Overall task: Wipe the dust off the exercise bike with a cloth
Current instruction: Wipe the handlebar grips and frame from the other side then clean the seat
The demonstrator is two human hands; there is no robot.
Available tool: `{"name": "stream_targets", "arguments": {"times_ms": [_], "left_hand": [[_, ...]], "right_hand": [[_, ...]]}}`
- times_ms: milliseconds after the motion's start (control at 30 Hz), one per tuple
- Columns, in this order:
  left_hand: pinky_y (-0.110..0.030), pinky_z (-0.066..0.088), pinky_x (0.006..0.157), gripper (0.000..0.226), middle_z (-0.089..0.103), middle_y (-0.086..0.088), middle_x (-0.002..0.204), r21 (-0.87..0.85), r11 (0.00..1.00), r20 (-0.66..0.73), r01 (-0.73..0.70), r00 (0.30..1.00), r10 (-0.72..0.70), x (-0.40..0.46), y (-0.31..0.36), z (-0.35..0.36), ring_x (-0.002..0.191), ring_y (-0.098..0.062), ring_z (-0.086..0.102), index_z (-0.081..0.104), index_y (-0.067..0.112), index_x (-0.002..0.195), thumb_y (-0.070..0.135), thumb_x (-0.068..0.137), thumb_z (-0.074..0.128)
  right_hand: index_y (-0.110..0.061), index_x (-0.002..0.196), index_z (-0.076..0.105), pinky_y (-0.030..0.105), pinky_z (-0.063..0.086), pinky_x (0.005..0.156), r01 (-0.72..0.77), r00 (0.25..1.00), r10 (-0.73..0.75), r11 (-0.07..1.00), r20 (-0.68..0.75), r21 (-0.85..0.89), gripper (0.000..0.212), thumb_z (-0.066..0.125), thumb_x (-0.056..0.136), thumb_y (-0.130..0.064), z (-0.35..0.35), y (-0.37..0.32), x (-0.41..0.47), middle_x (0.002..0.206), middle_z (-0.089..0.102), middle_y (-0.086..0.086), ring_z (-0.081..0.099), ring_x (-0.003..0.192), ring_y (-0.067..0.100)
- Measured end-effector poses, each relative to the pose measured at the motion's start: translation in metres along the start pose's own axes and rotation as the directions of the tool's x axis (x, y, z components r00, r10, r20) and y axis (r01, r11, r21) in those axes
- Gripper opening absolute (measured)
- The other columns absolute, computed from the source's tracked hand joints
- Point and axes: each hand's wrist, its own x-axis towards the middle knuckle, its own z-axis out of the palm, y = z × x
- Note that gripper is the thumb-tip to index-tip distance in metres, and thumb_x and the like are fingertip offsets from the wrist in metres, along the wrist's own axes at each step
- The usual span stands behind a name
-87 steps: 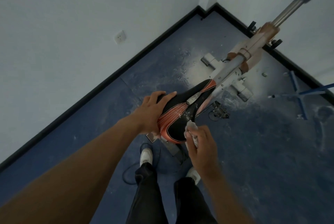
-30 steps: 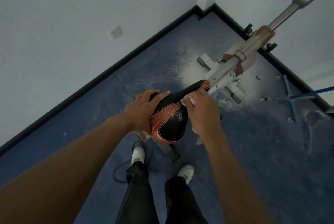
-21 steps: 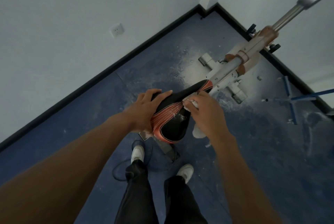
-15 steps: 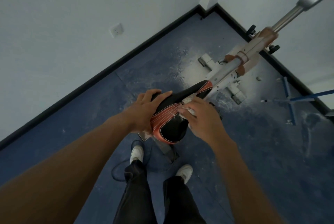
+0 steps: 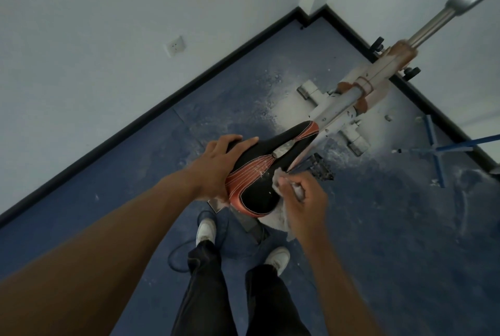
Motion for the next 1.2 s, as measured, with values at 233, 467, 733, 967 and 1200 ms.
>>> {"name": "stream_targets", "arguments": {"times_ms": [233, 467, 733, 967, 1200], "left_hand": [[-0.063, 0.033, 0.112, 0.149, -0.001, 0.008, 0.161, 0.013, 1.000, 0.005, 0.009, 1.000, -0.009, 0.000, 0.002, -0.002, 0.148, -0.033, 0.009, -0.011, 0.056, 0.152, 0.030, 0.054, 0.099], [-0.064, 0.033, 0.112, 0.148, -0.001, 0.009, 0.161, 0.006, 1.000, 0.008, 0.011, 1.000, -0.011, -0.001, 0.002, -0.001, 0.148, -0.032, 0.009, -0.010, 0.055, 0.152, 0.028, 0.055, 0.098], [-0.064, 0.030, 0.113, 0.148, -0.001, 0.009, 0.161, -0.002, 1.000, 0.007, -0.003, 1.000, 0.003, -0.001, 0.001, -0.001, 0.148, -0.033, 0.008, -0.010, 0.054, 0.153, 0.030, 0.055, 0.098], [-0.062, 0.030, 0.114, 0.147, -0.001, 0.008, 0.161, 0.006, 1.000, 0.004, -0.006, 1.000, 0.006, 0.000, 0.000, -0.001, 0.148, -0.032, 0.008, -0.010, 0.053, 0.153, 0.030, 0.056, 0.098], [-0.062, 0.033, 0.113, 0.146, 0.000, 0.010, 0.160, -0.009, 1.000, -0.006, -0.010, 1.000, 0.010, -0.002, 0.002, -0.002, 0.148, -0.030, 0.008, -0.009, 0.054, 0.153, 0.032, 0.056, 0.098]], "right_hand": [[-0.009, 0.095, 0.062, 0.013, 0.047, 0.070, 0.156, 0.986, -0.145, 0.978, 0.084, -0.141, 0.019, 0.068, 0.095, -0.027, 0.015, 0.001, -0.012, 0.099, 0.052, -0.005, 0.057, 0.084, 0.006], [0.000, 0.089, 0.061, 0.008, 0.041, 0.076, 0.193, 0.977, -0.201, 0.976, -0.074, -0.105, 0.020, 0.064, 0.097, -0.018, 0.011, -0.004, -0.018, 0.097, 0.051, -0.001, 0.053, 0.086, -0.002], [-0.030, 0.090, 0.044, 0.006, 0.034, 0.070, -0.010, 0.989, -0.011, 0.990, -0.147, -0.141, 0.016, 0.049, 0.102, -0.038, 0.011, 0.015, -0.033, 0.088, 0.045, -0.008, 0.049, 0.080, -0.006], [-0.015, 0.096, 0.050, 0.012, 0.041, 0.075, 0.056, 0.998, -0.058, 0.994, -0.015, -0.096, 0.027, 0.046, 0.104, -0.041, 0.017, 0.017, -0.040, 0.098, 0.048, -0.001, 0.052, 0.085, 0.003], [-0.010, 0.095, 0.059, 0.010, 0.041, 0.071, 0.379, 0.925, -0.364, 0.878, 0.107, -0.293, 0.023, 0.061, 0.100, -0.032, 0.027, -0.010, -0.015, 0.098, 0.053, 0.005, 0.047, 0.083, 0.003]]}}
